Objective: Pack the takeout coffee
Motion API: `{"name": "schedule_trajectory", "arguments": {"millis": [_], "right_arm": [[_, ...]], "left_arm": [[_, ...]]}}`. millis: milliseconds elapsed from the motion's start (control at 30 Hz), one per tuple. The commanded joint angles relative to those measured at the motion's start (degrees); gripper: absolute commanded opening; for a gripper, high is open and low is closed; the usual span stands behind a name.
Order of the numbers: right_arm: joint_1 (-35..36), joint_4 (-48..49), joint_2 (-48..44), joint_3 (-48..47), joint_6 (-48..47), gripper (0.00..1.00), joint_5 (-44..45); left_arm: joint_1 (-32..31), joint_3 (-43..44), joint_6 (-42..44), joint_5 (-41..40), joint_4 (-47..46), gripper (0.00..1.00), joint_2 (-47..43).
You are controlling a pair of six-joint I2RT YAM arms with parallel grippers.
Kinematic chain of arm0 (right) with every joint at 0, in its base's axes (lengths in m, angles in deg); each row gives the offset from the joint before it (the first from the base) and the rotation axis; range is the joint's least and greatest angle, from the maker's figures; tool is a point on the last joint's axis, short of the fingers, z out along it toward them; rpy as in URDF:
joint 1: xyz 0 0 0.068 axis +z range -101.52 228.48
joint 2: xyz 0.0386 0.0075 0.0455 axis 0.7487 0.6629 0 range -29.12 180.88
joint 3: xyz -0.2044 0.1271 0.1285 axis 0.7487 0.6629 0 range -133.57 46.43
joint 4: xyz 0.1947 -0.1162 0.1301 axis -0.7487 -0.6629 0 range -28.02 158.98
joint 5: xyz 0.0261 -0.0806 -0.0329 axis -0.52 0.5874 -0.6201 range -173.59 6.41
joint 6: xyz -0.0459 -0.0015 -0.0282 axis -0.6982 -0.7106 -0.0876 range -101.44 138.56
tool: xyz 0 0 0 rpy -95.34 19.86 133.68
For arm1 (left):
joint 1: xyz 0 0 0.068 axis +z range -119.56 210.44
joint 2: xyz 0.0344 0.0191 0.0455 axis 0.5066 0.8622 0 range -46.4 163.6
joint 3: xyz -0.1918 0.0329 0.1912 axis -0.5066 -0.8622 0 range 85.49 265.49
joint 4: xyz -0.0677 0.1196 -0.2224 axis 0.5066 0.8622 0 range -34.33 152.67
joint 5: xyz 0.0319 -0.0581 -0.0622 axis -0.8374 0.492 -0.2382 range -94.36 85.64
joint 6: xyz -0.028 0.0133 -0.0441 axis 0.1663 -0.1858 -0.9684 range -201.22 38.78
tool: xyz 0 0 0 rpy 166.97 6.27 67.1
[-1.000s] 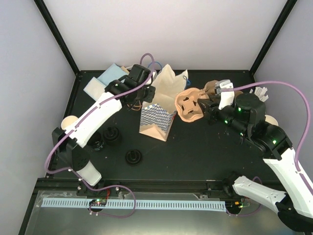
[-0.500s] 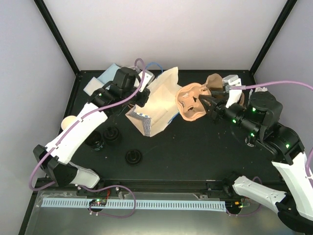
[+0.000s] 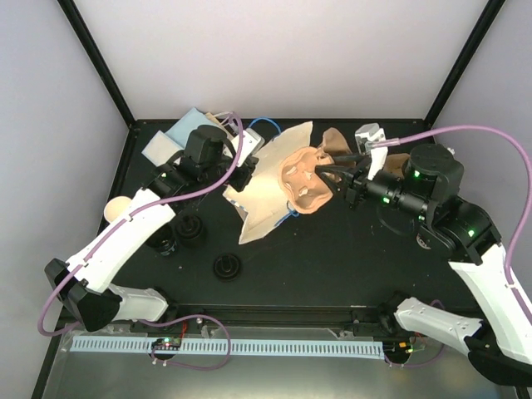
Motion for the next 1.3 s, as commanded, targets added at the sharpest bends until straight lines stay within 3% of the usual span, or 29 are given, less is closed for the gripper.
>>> {"name": "schedule_trajectory", "arguments": {"millis": [0, 367, 633, 1267], "right_arm": [[-0.3, 4.2, 0.5, -1.1, 1.6, 0.41, -6.7], [-0.2, 8.9, 2.3, -0.5, 4.4, 0.41, -12.5], [-0.2, 10.2, 1.5, 6.2, 4.8, 0.39, -16.8], [-0.2, 12.0, 3.4, 13.2, 5.4, 0.38, -18.2]], "left_arm": [[-0.7, -0.6, 1.5, 2.6, -3.0, 0.02, -1.0], [-1.0, -1.2, 1.9, 4.8, -3.8, 0.02, -1.0], [-0.9, -1.5, 2.1, 5.8, -3.9, 0.01, -1.0], [-1.2, -2.0, 2.1, 9.6, -4.7, 0.02, -3.2]]}}
